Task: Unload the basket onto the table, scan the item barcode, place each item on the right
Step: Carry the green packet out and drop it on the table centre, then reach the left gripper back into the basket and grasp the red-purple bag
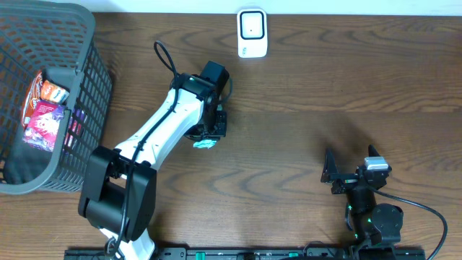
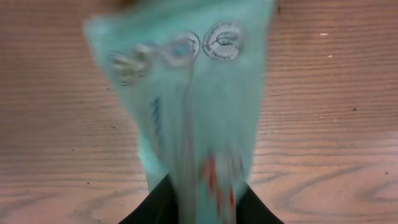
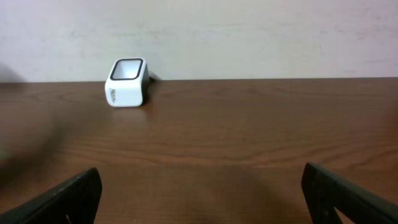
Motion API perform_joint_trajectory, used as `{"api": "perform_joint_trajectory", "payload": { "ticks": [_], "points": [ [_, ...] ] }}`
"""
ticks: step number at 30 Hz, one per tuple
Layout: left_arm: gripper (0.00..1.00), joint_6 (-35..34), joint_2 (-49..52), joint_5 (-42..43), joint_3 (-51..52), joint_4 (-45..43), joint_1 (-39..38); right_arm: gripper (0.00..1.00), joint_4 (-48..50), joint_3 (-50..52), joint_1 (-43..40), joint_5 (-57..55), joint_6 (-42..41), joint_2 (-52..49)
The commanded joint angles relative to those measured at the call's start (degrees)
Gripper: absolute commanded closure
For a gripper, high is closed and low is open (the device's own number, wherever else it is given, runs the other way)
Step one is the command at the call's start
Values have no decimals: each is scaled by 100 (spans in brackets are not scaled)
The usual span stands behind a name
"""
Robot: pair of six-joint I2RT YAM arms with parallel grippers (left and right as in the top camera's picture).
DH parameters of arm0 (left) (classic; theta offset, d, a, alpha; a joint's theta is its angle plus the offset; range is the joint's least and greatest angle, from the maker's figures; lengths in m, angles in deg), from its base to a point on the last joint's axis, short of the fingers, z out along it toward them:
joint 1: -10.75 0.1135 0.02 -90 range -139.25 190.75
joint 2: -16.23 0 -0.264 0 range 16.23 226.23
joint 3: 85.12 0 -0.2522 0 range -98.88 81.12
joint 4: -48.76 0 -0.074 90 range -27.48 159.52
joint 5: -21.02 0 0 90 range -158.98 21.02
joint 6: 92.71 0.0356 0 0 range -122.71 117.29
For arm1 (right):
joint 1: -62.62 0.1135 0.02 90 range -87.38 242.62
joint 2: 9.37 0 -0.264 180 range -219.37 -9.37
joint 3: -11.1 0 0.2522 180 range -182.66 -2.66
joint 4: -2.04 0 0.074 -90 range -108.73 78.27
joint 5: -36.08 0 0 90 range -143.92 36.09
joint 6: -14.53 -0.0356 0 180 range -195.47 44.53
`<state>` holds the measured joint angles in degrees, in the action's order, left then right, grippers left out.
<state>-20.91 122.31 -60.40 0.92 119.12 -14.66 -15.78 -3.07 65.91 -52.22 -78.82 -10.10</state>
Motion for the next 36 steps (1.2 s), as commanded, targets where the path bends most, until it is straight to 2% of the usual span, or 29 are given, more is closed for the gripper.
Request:
{"api": "perform_joint_trajectory", "payload": {
  "ticks": [1,3,7,12,16,21,26,31,36],
  "points": [
    [75,-11,-52,-90,0,33,-7,1,-24,9,35,-9,66,17],
    [67,-9,-81,-94,-20,50,13,1,-22,9,35,-9,66,17],
    [35,-7,-227,-94,-396,330,212,1,-24,9,35,-9,66,17],
    [25,201,-610,-96,-1279,839,761,1,-24,9,35,-9,66,17],
    [12,203,-1130,-96,-1836,887,1427,1,-24,9,35,-9,66,17],
    [11,162,-1867,-109,-2092,463,2514,1,-24,9,35,-9,66,17],
    [10,-796,-2365,-678,-2092,17,4002,1,-22,9,35,-9,66,17],
    [10,-1497,-2243,-1290,-2059,-33,5287,1,-24,9,35,-9,66,17],
    [10,-1620,-1716,-1292,-1733,-59,5801,1,-24,9,35,-9,66,17]
  ]
}}
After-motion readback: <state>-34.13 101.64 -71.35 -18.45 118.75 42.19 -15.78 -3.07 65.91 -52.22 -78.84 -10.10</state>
